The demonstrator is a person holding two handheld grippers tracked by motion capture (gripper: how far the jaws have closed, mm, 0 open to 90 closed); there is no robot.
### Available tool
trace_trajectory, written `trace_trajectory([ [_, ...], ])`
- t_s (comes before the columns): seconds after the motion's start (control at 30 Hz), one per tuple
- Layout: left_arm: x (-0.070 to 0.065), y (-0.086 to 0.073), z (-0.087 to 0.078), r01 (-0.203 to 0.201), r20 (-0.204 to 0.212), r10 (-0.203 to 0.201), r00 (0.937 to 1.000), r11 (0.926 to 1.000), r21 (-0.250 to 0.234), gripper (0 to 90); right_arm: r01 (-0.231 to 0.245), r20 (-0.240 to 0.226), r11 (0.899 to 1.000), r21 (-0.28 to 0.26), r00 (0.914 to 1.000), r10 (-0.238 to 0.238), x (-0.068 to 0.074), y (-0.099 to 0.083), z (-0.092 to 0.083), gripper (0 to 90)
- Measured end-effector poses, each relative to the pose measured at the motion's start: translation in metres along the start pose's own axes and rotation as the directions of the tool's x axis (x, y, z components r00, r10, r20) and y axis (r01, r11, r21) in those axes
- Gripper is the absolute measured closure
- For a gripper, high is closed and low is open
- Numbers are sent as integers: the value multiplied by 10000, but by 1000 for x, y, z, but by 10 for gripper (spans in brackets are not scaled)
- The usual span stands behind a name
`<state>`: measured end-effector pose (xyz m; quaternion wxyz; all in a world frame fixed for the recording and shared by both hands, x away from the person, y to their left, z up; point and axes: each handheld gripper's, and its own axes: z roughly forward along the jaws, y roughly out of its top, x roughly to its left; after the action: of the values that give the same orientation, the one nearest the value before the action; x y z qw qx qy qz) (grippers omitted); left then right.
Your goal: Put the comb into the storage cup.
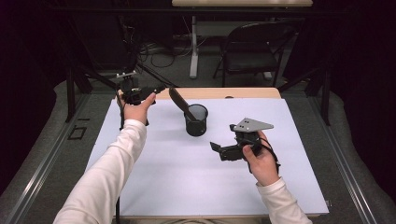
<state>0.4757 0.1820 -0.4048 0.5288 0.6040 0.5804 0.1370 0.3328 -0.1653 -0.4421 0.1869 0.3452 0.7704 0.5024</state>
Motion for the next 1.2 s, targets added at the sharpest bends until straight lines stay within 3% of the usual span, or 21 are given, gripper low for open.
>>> trace_trajectory([
  [0.3, -5, -1, -6, -318, 271, 309, 9992, 9989, 345, 252, 15, 5, 10000, -5, 10000, -15, 0, 0, 0, 50],
  [0.47, -10, -1, -12, -887, 471, 873, 9951, 9957, 281, 252, 33, 2, 10000, -22, 10000, -33, -1, 0, -1, 50],
  [0.8, -16, 2, -28, -1413, 858, 1374, 9868, 9891, 419, 253, 43, 24, 10000, 32, 10000, -43, 0, 0, 0, 51],
  [1.03, -17, 0, -37, -1411, 1107, 1337, 9848, 9880, 621, 231, 48, 17, 10000, 44, 10000, -48, 0, 0, 0, 51],
  [1.2, -20, -3, -42, -1678, 1226, 1584, 9797, 9833, 705, 229, 58, 8, 10000, 45, 10000, -58, 0, 0, 0, 51],
])
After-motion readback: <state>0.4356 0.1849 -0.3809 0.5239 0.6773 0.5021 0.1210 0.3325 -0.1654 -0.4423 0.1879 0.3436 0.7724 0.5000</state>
